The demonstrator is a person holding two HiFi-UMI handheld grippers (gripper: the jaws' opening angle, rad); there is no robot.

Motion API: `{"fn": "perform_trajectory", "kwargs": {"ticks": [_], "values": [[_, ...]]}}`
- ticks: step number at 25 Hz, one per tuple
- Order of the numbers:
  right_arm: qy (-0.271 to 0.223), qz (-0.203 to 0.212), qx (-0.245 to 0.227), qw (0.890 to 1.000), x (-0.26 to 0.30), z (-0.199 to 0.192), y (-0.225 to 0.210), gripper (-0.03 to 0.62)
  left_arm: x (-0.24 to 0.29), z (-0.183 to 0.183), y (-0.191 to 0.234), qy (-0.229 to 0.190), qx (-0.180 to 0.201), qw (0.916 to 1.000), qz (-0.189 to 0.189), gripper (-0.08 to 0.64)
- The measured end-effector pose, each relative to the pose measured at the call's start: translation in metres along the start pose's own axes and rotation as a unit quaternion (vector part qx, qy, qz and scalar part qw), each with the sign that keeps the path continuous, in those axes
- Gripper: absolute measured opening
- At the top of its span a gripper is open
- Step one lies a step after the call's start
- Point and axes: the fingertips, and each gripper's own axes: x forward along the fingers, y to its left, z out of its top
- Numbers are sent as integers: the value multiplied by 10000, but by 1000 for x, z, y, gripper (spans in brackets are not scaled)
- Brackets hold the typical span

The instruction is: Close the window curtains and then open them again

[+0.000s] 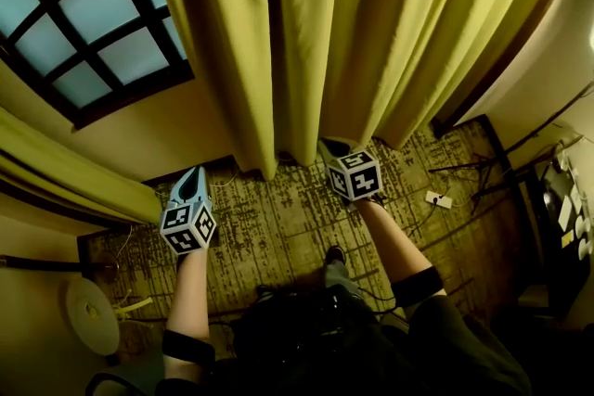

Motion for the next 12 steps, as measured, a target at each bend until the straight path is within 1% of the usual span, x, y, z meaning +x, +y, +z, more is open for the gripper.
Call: {"fn": "perform_trajectory", "kwargs": {"ticks": [4,9,12], "values": [[36,-7,-7,10000,-5,-8,8,0,-13,-9,3,-16,-69,10000,22,2],[73,58,-6,10000,-2,-12,15,0,-22,-11,5,6,40,10000,51,2],[93,89,-17,9999,2,-12,21,0,-27,-12,11,15,-20,10000,63,2]]}}
